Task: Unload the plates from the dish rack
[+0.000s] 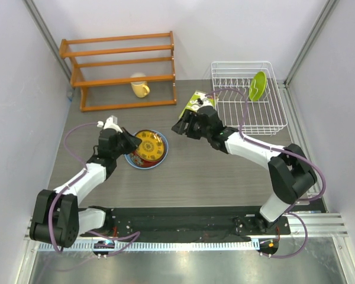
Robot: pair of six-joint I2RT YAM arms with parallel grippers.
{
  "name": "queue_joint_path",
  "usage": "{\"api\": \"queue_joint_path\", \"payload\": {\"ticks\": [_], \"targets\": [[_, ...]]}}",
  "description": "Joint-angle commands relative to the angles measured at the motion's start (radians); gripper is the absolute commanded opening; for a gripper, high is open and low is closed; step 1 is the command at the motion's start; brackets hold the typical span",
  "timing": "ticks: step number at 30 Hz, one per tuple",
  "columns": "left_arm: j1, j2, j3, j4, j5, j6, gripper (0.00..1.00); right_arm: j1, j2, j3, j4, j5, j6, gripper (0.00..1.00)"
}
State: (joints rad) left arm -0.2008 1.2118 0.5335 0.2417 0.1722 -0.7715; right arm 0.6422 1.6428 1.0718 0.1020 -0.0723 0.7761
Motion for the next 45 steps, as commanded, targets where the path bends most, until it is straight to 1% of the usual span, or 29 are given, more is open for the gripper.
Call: {"api": "queue_joint_path", "payload": {"ticks": [1,3,4,10,15,17,19,20,24,27,30,32,33,34,35,37,38,40,41,42,44,45], "targets": [[0.009,-0.041,-0.023,-0.062,-0.1,0.066,0.0,-0.027,-0.078,0.034,-0.067,0.068,-0.083,0.68],[0.011,-0.032,-0.029,-0.05,-0.102,0.069,0.0,-0.035,-0.086,0.022,-0.07,0.068,-0.092,0.68],[0.012,-0.018,-0.032,-0.042,-0.102,0.067,0.0,-0.038,-0.09,0.017,-0.071,0.098,-0.092,0.68],[0.012,0.048,-0.055,0.04,-0.094,0.054,0.0,-0.056,-0.095,0.008,-0.079,0.088,-0.101,0.68],[0.014,0.143,-0.047,0.123,-0.068,0.035,0.0,-0.062,-0.089,0.016,-0.087,0.085,-0.112,0.68],[0.012,0.17,-0.034,0.126,-0.063,0.028,0.05,-0.064,-0.086,0.023,-0.096,0.086,-0.123,0.68],[0.014,0.198,-0.027,0.134,-0.059,0.021,0.22,-0.064,-0.083,0.036,-0.128,0.086,-0.135,0.68],[0.012,0.204,-0.023,0.136,-0.057,0.021,0.28,-0.062,-0.086,0.04,-0.134,0.085,-0.139,0.68],[0.012,0.232,-0.009,0.122,-0.059,0.026,0.49,-0.068,-0.089,0.05,-0.159,0.094,-0.158,0.68],[0.014,0.23,-0.004,0.107,-0.065,0.034,0.59,-0.073,-0.092,0.056,-0.171,0.1,-0.167,0.68],[0.012,0.209,0.0,0.07,-0.089,0.046,0.62,-0.079,-0.094,0.083,-0.221,0.138,-0.213,0.68],[0.012,0.172,0.016,0.013,-0.121,0.07,0.66,-0.088,-0.112,0.118,-0.269,0.25,-0.248,0.68],[0.012,0.158,0.025,-0.016,-0.137,0.08,0.67,-0.093,-0.12,0.131,-0.31,0.3,-0.292,0.69],[0.014,0.129,0.045,-0.069,-0.149,0.104,0.69,-0.102,-0.135,0.143,-0.324,0.36,-0.316,0.72],[0.012,0.117,0.054,-0.091,-0.163,0.116,0.73,-0.122,-0.143,0.166,-0.337,0.402,-0.342,0.74],[0.012,0.094,0.088,-0.158,-0.2,0.147,0.76,-0.147,-0.153,0.188,-0.366,0.449,-0.406,0.76],[0.012,0.078,0.098,-0.177,-0.207,0.152,0.86,-0.173,-0.159,0.207,-0.373,0.5,-0.425,0.76],[0.012,0.063,0.127,-0.223,-0.223,0.159,0.88,-0.194,-0.163,0.223,-0.377,0.567,-0.483,0.78],[0.012,0.049,0.134,-0.235,-0.224,0.163,0.88,-0.208,-0.159,0.24,-0.372,0.645,-0.497,0.79],[0.012,0.042,0.14,-0.239,-0.226,0.163,0.88,-0.246,-0.152,0.25,-0.369,0.689,-0.515,0.8],[0.012,0.011,0.152,-0.263,-0.217,0.164,0.88,-0.3,-0.112,0.292,-0.345,0.727,-0.555,0.8],[0.012,0.002,0.155,-0.266,-0.211,0.166,0.88,-0.355,-0.095,0.306,-0.334,0.733,-0.563,0.81]]}}
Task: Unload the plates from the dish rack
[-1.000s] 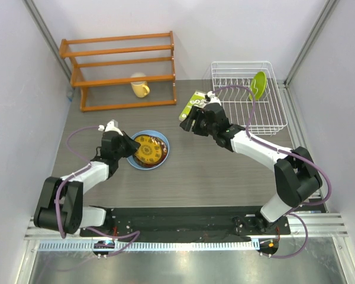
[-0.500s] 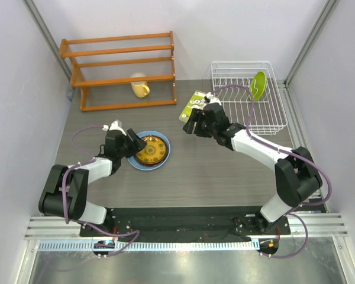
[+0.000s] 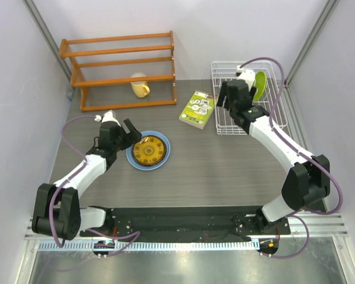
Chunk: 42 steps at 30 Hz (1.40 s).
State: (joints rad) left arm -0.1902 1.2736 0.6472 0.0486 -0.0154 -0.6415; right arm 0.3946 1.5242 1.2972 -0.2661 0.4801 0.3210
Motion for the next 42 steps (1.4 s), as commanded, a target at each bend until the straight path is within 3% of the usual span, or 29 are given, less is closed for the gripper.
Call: {"api": "queue_joint_path", "payload": {"ticks": [1,3,14,23,31,36,42], "targets": [[0.001,-0.072,0.048,-0.072,-0.009,0.036,0.9,-0.132,0.042,0.097,0.039,0.183,-0.114,0.85],[0.001,-0.102,0.063,-0.072,0.011,0.034,0.96,-0.196,0.108,0.138,0.079,0.181,-0.129,0.86],[0.001,-0.148,0.143,-0.061,0.224,0.058,0.99,-0.356,0.462,0.462,0.114,0.137,-0.235,0.84],[0.0,-0.201,0.131,-0.053,0.218,0.094,0.99,-0.415,0.668,0.665,0.068,0.061,-0.293,0.78],[0.0,-0.169,0.135,-0.052,0.232,0.091,0.99,-0.425,0.723,0.717,0.044,0.002,-0.303,0.54],[0.001,-0.165,0.135,-0.053,0.232,0.091,1.0,-0.427,0.743,0.72,0.031,-0.049,-0.287,0.21],[0.0,-0.152,0.134,-0.053,0.238,0.089,1.0,-0.427,0.743,0.728,0.013,-0.067,-0.278,0.07]]}}
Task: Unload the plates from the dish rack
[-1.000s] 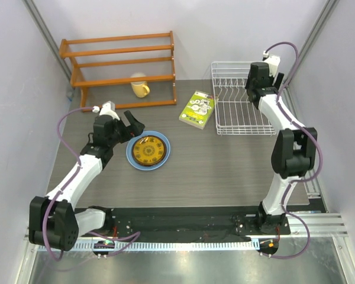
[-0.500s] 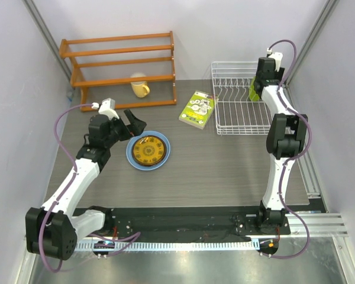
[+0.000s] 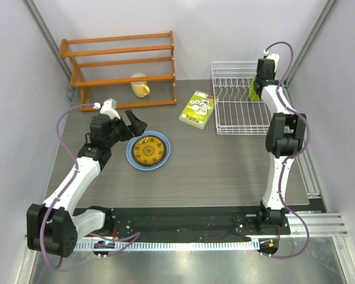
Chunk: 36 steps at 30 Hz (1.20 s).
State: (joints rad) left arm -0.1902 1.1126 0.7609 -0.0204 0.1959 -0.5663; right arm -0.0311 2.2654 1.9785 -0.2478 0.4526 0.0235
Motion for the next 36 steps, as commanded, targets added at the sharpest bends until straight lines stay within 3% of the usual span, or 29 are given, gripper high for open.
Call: {"api": "queue_joint_path", "payload": {"ticks": [1,7,13,20,27,36], "targets": [[0.001,0.01,0.02,0.016,0.027,0.014,0.99,-0.001,-0.001,0.051,-0.008,-0.037,0.021,0.06],[0.0,0.013,0.015,0.014,0.01,0.009,1.0,0.031,-0.067,0.053,-0.001,0.095,-0.054,0.01],[0.0,0.016,0.009,0.014,-0.012,0.009,0.99,0.144,-0.162,0.023,0.112,0.363,-0.226,0.01],[0.001,0.016,0.014,0.007,-0.012,0.008,1.0,0.174,-0.257,-0.046,0.163,0.486,-0.298,0.01],[0.0,0.033,0.008,0.016,0.0,-0.004,1.0,0.214,-0.49,-0.214,0.107,0.416,-0.156,0.01],[0.0,0.075,-0.032,0.145,0.082,-0.076,0.99,0.395,-0.75,-0.46,-0.025,0.117,0.18,0.01]]}}
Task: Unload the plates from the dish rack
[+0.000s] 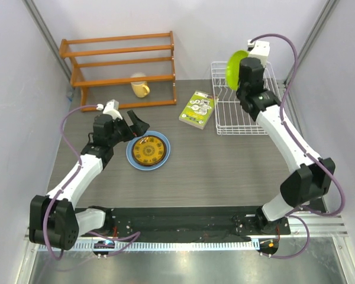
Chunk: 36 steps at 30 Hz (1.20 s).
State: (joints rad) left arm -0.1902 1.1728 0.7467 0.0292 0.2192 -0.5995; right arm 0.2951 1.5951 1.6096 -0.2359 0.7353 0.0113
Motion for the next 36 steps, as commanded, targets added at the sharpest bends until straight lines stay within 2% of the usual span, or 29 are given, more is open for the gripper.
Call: {"api": "queue_joint_path", "payload": {"ticks": [1,7,13,19,32,36], "targets": [[-0.002,0.014,-0.027,0.119,0.074,-0.049,1.0,0.096,-0.09,-0.114,-0.042,-0.195,0.217,0.01],[0.0,0.033,-0.064,0.219,0.127,-0.105,1.0,0.188,-0.149,-0.309,0.07,-0.439,0.427,0.01],[-0.002,0.04,-0.145,0.357,0.172,-0.175,0.99,0.256,-0.138,-0.416,0.193,-0.551,0.542,0.01],[-0.005,0.088,-0.24,0.531,0.175,-0.238,0.98,0.308,-0.08,-0.43,0.273,-0.614,0.622,0.01],[-0.006,0.093,-0.222,0.545,0.141,-0.243,0.97,0.365,-0.026,-0.428,0.303,-0.645,0.658,0.01],[-0.005,0.132,-0.218,0.566,0.146,-0.247,0.9,0.366,-0.038,-0.439,0.31,-0.672,0.67,0.01]]}}
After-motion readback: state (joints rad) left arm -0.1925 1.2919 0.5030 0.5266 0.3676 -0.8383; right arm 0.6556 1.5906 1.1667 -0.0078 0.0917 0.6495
